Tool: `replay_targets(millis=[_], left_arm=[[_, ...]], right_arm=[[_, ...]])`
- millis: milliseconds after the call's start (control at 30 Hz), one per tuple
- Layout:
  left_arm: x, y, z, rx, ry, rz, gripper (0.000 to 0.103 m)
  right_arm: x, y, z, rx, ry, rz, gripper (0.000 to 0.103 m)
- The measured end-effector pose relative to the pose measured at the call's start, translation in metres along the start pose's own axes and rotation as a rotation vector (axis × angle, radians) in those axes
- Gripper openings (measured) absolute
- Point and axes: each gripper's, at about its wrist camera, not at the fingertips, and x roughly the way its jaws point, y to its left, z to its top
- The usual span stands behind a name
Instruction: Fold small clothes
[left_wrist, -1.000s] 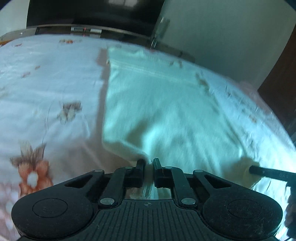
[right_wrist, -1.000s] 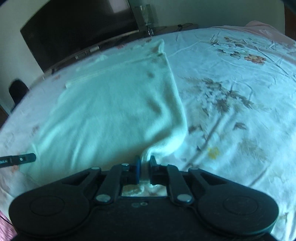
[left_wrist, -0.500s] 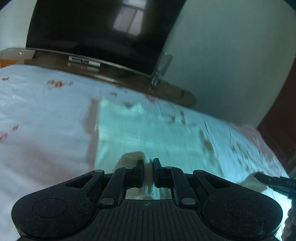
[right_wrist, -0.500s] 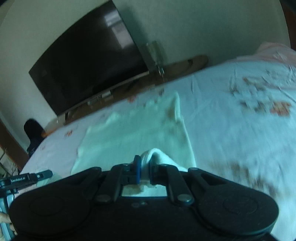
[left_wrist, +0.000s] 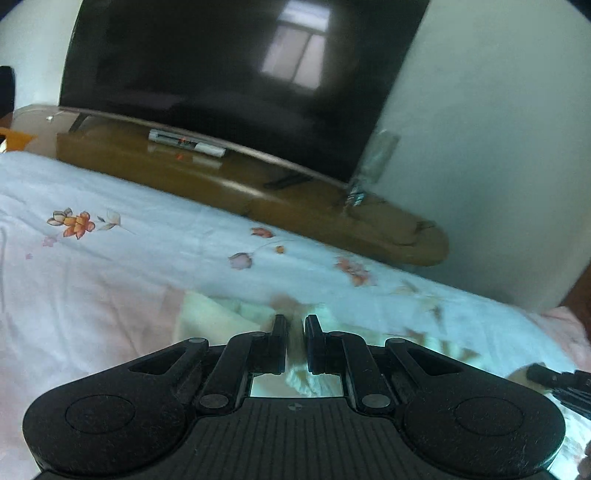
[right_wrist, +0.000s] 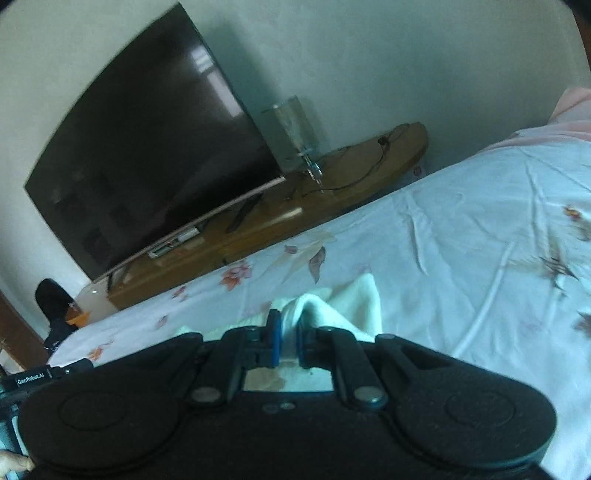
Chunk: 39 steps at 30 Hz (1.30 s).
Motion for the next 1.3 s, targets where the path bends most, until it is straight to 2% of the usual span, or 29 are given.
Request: replay_targets(millis=[100, 133, 267, 300, 333, 367, 400, 467, 533, 567, 600, 633, 700, 800, 833, 867, 900, 967, 1000, 1033, 1067, 1100, 1133, 1300], left_arm=[[0.028, 0.01, 0.007, -0.033, 0.025, 0.043, 0.011], [0.036, 0.012, 0.01, -0.034, 0.029, 0.059, 0.011], [0.055, 0.018, 0.016, -0.026, 0.077, 0.093, 0.011], [0.056, 0.018, 0.017, -0.019, 0.085, 0.09, 0.011], [0.055, 0.019, 0.016, -0.007, 0.092, 0.081, 0.011], [0.053, 0.018, 0.014, 0.022, 0.104, 0.071, 0.011], [0.051, 0.017, 0.012, 0.051, 0.113, 0.073, 0.011], [0.05, 0.016, 0.007, 0.112, 0.138, 0.08, 0.014], [0.049, 0.015, 0.003, 0.149, 0.155, 0.086, 0.053], [0.049, 0.014, 0.003, 0.162, 0.139, 0.1, 0.09], [0.045, 0.011, 0.002, 0.176, 0.102, 0.108, 0.099], [0.041, 0.007, 0.001, 0.2, 0.059, 0.102, 0.099], [0.043, 0.001, 0.002, 0.225, 0.071, 0.085, 0.099], [0.053, 0.001, 0.003, 0.215, 0.103, 0.075, 0.098], [0.055, 0.001, 0.003, 0.213, 0.108, 0.076, 0.097], [0.058, 0.002, 0.002, 0.21, 0.115, 0.076, 0.081], [0.06, 0.003, 0.0, 0.207, 0.13, 0.078, 0.06], [0.065, 0.004, -0.005, 0.196, 0.156, 0.062, 0.046], [0.066, 0.003, -0.007, 0.205, 0.151, 0.065, 0.046], [0.066, 0.002, -0.01, 0.22, 0.143, 0.068, 0.044], [0.064, 0.0, -0.011, 0.232, 0.135, 0.062, 0.025], [0.063, -0.001, -0.011, 0.241, 0.133, 0.061, 0.007], [0.061, -0.002, -0.011, 0.246, 0.124, 0.064, 0.007], [0.048, 0.005, -0.002, 0.21, 0.037, 0.079, 0.003]], right_arm=[[0.035, -0.01, 0.005, 0.02, 0.042, -0.018, 0.011], [0.045, -0.013, 0.006, 0.023, 0.053, -0.027, 0.018], [0.072, -0.019, 0.009, 0.0, 0.077, -0.101, 0.032], [0.077, -0.021, 0.01, -0.006, 0.093, -0.108, 0.039], [0.08, -0.021, 0.011, -0.018, 0.097, -0.112, 0.053], [0.078, -0.02, 0.011, -0.043, 0.089, -0.114, 0.061], [0.076, -0.018, 0.011, -0.078, 0.075, -0.123, 0.073], [0.073, -0.015, 0.011, -0.149, 0.069, -0.143, 0.074], [0.076, -0.017, 0.009, -0.175, 0.091, -0.146, 0.072], [0.077, -0.018, 0.009, -0.173, 0.103, -0.136, 0.071], [0.077, -0.018, 0.008, -0.171, 0.113, -0.121, 0.071], [0.076, -0.017, 0.008, -0.175, 0.115, -0.107, 0.071], [0.078, -0.014, 0.007, -0.198, 0.123, -0.104, 0.07], [0.081, -0.01, 0.006, -0.235, 0.134, -0.094, 0.047], [0.082, -0.009, 0.006, -0.237, 0.134, -0.095, 0.047], [0.083, -0.01, 0.008, -0.236, 0.126, -0.101, 0.048], [0.084, -0.011, 0.009, -0.237, 0.119, -0.113, 0.048], [0.088, -0.013, 0.01, -0.239, 0.118, -0.115, 0.048], [0.091, -0.013, 0.01, -0.246, 0.126, -0.115, 0.049], [0.094, -0.012, 0.009, -0.254, 0.141, -0.111, 0.044], [0.096, -0.011, 0.007, -0.259, 0.15, -0.094, 0.037], [0.097, -0.009, 0.005, -0.264, 0.161, -0.072, 0.016], [0.097, -0.006, 0.003, -0.277, 0.165, -0.077, 0.008], [0.086, -0.002, 0.006, -0.257, 0.101, -0.043, 0.005]])
